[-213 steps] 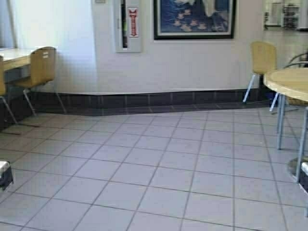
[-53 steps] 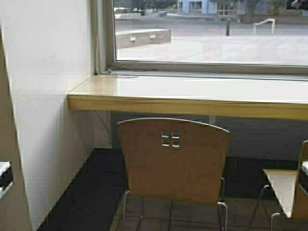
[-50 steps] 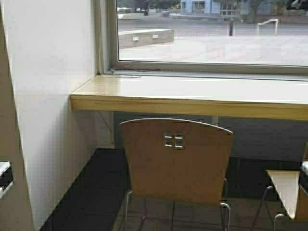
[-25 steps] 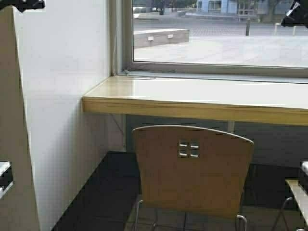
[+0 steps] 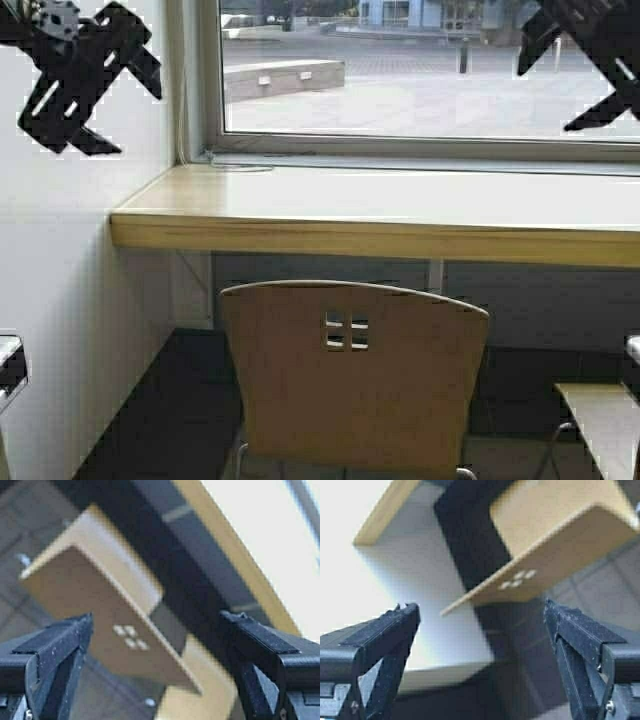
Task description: Push the chairs under the table
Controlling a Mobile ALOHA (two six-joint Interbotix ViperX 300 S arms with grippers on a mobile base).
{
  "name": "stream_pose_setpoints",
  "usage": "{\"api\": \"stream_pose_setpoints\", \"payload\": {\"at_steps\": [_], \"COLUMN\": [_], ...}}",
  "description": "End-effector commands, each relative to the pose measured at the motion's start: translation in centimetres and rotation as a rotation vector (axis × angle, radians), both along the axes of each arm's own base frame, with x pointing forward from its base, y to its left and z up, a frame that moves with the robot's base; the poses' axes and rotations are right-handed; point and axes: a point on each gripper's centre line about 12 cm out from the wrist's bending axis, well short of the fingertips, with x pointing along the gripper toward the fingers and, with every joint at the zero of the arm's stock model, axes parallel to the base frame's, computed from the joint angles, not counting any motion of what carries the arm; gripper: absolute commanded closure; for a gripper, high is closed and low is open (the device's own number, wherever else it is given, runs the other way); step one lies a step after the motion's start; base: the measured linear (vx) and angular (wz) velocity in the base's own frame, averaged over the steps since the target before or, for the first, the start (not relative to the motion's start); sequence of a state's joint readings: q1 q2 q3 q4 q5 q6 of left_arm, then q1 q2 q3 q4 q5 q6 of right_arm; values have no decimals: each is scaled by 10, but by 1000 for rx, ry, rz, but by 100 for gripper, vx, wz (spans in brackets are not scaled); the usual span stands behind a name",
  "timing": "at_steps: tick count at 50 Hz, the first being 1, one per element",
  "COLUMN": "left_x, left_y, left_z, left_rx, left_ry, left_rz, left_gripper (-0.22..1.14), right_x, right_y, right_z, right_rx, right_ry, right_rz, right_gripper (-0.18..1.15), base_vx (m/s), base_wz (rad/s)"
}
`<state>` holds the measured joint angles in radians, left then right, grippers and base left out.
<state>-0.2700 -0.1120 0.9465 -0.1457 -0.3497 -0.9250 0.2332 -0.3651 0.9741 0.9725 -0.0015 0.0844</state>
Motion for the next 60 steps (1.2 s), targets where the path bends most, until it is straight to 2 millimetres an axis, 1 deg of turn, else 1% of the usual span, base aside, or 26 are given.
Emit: {"api": "stream_pose_setpoints", "payload": {"at_steps": [1, 6, 7, 12, 15, 19, 23, 28, 31, 37, 46, 52, 54, 60], "left_x": [10, 19, 21, 28, 32, 37, 41, 40, 40, 47, 54, 60, 60, 62], "left_y": [-8, -23, -26, -43, -55, -67, -77, -83, -83, -82, -83, -82, -80, -79], "left_z": [-21, -46, -52, -76, -87, -101, -115, -131, -139, -156, -181, -189, -191, -198], "left_rx": [-96, -151, -158, -183, -195, -213, -239, -250, -257, -272, -260, -262, -261, -266], "left_ry": [76, 155, 170, 233, 259, 288, 329, 375, 393, 416, 447, 449, 452, 460], "left_rz": [64, 93, 98, 105, 105, 116, 148, 179, 203, 254, 276, 289, 294, 313], "left_gripper": [-11, -11, -11, -11, -11, -11, -11, -11, -11, -11, -11, -11, -11, -11], "right_x": [28, 43, 45, 50, 49, 50, 53, 60, 65, 82, 95, 113, 115, 113], "right_y": [17, 23, 26, 40, 47, 59, 65, 71, 74, 80, 105, 119, 121, 128], "right_z": [-14, -50, -63, -102, -123, -142, -151, -155, -157, -161, -175, -185, -187, -200], "right_rx": [119, 151, 164, 205, 211, 206, 188, 176, 175, 193, 204, 213, 217, 216], "right_ry": [92, 213, 261, 406, 472, 521, 527, 515, 512, 497, 502, 493, 496, 524], "right_rz": [-56, -102, -107, -104, -98, -87, -91, -93, -94, -107, -87, -67, -61, -43], "right_gripper": [-7, -7, -7, -7, -7, -7, -7, -7, -7, -7, -6, -6, -6, -6], "base_vx": [15, 15, 16, 16, 15, 16, 16, 14, 12, 11, 8, 7, 7, 7], "base_wz": [-7, -5, -3, -4, -6, -6, -4, -5, -5, -5, -7, -10, -10, -7]}}
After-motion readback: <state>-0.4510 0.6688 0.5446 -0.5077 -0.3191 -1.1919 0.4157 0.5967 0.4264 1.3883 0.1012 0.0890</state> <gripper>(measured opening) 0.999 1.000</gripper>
